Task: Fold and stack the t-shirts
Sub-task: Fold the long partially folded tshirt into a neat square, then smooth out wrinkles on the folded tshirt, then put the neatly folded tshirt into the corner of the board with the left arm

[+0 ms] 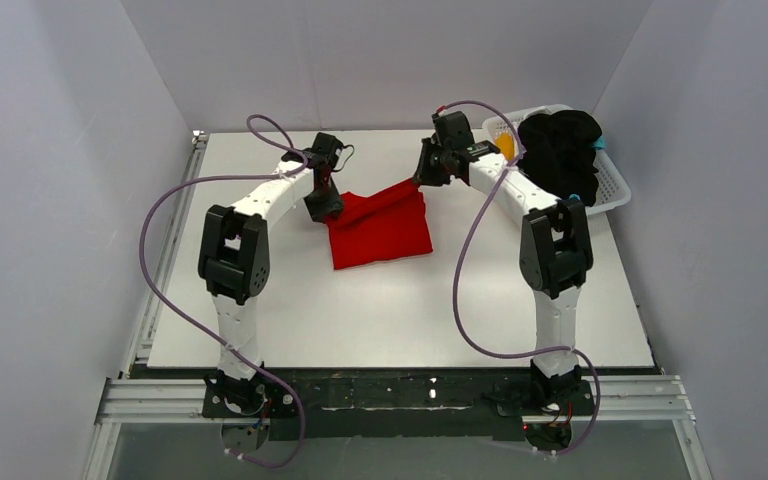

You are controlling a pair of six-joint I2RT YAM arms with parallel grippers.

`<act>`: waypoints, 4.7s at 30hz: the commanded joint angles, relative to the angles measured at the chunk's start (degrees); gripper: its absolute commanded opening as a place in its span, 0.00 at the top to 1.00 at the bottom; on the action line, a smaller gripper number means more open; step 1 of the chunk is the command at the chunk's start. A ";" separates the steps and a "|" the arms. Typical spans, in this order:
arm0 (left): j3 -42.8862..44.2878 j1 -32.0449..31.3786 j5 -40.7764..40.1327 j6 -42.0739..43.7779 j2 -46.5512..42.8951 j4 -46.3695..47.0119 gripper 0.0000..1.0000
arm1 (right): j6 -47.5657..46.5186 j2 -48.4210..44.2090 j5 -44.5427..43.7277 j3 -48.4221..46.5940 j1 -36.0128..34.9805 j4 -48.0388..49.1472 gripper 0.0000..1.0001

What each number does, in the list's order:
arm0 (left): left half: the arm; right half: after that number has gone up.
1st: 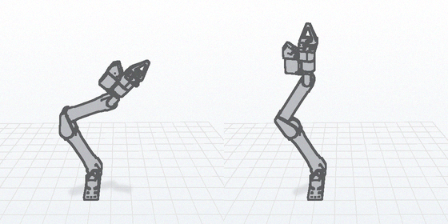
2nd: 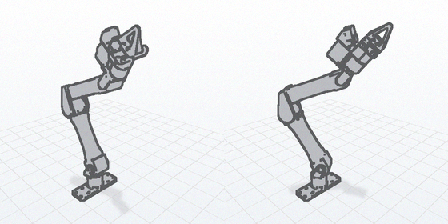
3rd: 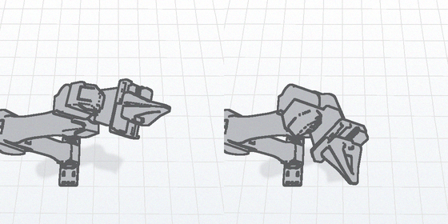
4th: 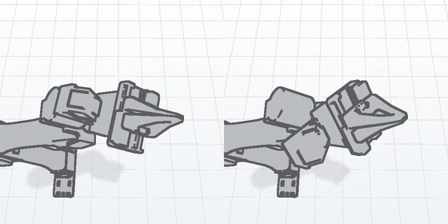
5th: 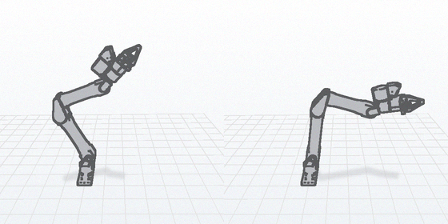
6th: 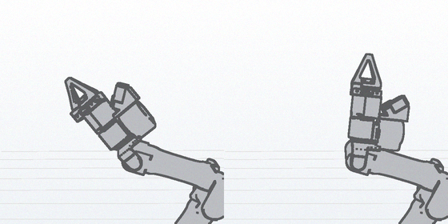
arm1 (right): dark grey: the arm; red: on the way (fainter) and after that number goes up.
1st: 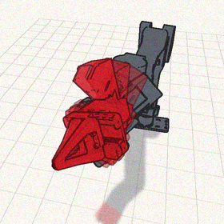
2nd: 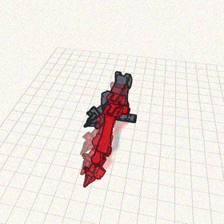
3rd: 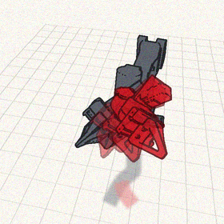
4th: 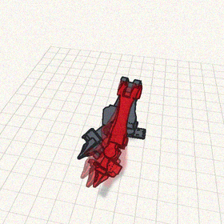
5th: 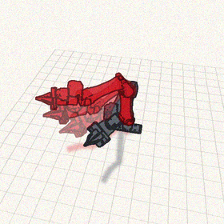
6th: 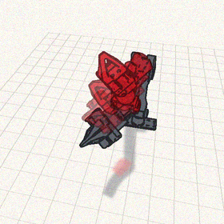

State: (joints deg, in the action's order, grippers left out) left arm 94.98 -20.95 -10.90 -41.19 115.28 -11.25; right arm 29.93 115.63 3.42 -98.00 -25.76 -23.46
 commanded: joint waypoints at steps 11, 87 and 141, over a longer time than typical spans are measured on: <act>-0.49 3.56 19.58 6.50 -7.25 -2.67 0.02 | -5.06 1.42 10.40 -12.31 4.05 -5.87 0.18; 1.17 9.03 29.39 8.24 15.56 2.35 0.55 | -1.72 -59.91 -3.15 49.09 3.87 1.29 0.11; 46.51 40.10 11.71 32.51 31.01 -10.41 0.78 | -3.75 -43.99 -10.71 42.93 3.87 -1.87 0.13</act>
State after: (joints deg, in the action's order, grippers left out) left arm 138.76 18.33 2.76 -8.82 147.02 -18.41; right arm 25.54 71.59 -6.13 -52.14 -21.78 -24.71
